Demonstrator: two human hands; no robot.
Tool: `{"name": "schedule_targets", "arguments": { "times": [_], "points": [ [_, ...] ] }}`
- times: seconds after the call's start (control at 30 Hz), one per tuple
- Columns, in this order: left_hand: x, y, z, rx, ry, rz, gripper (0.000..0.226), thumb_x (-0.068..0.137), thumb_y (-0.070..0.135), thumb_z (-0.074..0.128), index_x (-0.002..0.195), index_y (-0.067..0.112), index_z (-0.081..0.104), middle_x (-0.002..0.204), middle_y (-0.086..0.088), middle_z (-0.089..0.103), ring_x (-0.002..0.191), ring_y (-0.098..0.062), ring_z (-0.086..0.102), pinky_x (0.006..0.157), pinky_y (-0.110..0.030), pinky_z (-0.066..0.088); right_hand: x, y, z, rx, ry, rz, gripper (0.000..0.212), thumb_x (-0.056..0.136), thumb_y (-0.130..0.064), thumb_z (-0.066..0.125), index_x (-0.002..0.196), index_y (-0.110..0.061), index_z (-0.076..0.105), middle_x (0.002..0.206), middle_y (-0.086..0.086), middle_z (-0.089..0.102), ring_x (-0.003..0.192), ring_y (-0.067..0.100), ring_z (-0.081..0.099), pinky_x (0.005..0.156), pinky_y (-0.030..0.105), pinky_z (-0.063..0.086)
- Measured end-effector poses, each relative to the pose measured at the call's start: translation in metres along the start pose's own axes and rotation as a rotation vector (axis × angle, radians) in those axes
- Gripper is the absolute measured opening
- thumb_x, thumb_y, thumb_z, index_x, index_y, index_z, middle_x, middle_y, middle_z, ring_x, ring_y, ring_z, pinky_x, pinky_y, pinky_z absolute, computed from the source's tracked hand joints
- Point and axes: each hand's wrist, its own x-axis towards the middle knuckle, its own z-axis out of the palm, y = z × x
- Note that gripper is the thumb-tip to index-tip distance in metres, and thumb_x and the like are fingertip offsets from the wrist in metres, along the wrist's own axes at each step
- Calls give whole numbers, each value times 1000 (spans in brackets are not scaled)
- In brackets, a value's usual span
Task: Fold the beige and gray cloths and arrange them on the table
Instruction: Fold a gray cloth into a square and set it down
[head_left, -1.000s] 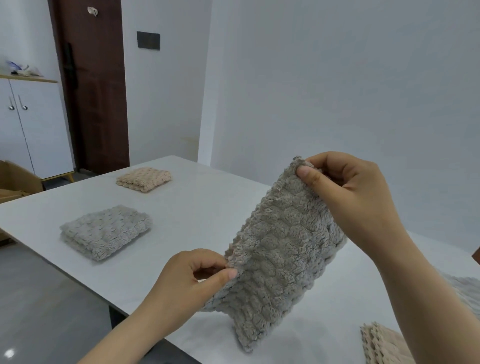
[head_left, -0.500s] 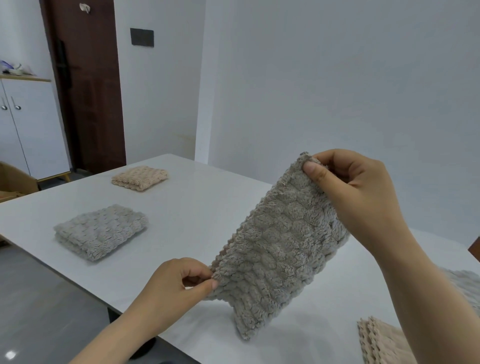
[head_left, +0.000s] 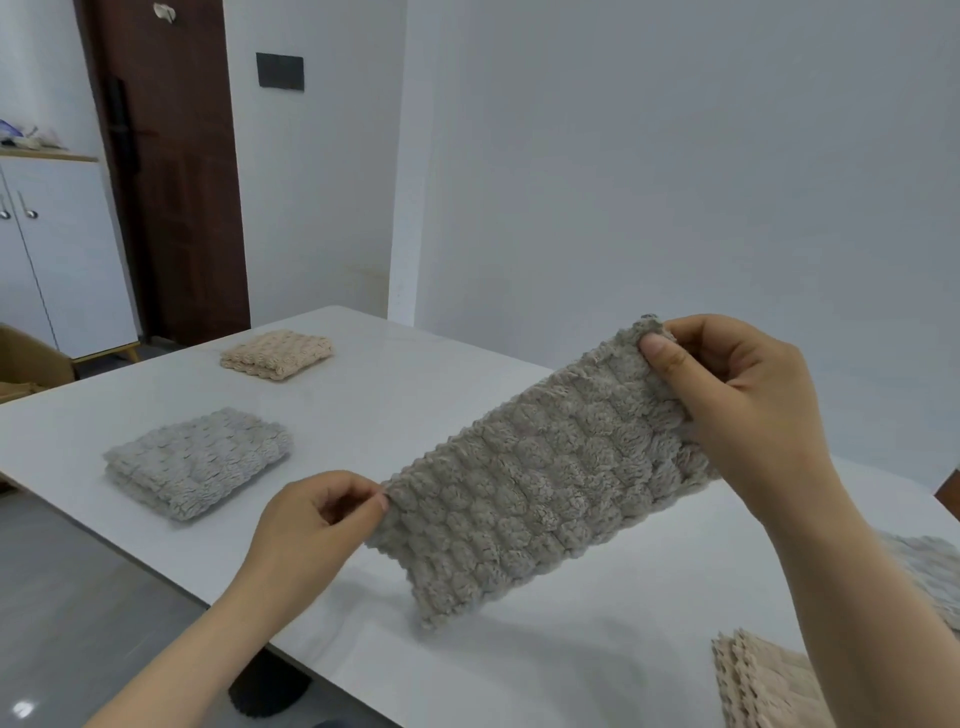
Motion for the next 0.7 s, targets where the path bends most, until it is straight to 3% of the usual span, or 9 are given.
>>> {"name": "schedule_targets", "arguments": {
  "times": [0.13, 0.2, 0.4, 0.57, 0.7],
  "points": [
    [7, -1, -5, -47, 61, 5, 16, 83, 14, 69, 69, 19, 71, 65, 1, 69, 60, -12, 62, 61, -23, 47, -11, 12, -3, 11, 46, 63, 9, 89, -20, 66, 83, -14, 69, 76, 12, 68, 62, 6, 55, 48, 9, 44],
    [9, -2, -7, -53, 80, 13, 14, 83, 15, 69, 69, 17, 71, 65, -1, 68, 57, -9, 60, 57, -16, 45, -17, 20, -4, 9, 59, 104, 10, 90, -19, 65, 85, -12, 69, 82, 17, 68, 66, 10, 56, 45, 7, 44],
    [12, -4, -11, -129, 140, -3, 4, 78, 16, 74, 75, 17, 72, 68, -3, 71, 59, -6, 62, 55, -11, 46, -30, 47, -1, 37, 91, 198, 10, 91, -17, 63, 85, -12, 68, 77, 5, 67, 63, 3, 55, 50, 6, 43],
    [15, -2, -15, -180, 114, -66, 6, 73, 17, 79, 76, 14, 74, 63, -3, 71, 56, -5, 62, 58, -17, 52, -34, 64, 0, 39, 117, 240, 12, 92, -20, 62, 81, -21, 68, 65, -16, 67, 60, -3, 57, 62, 15, 47],
    [17, 3, -21, -201, -47, -159, 6, 72, 14, 79, 76, 10, 77, 69, -10, 72, 56, -6, 63, 52, -12, 52, -34, 68, 0, -9, 124, 236, 13, 93, -23, 61, 81, -23, 66, 74, -7, 68, 68, 6, 60, 70, 30, 47]
  ]
}}
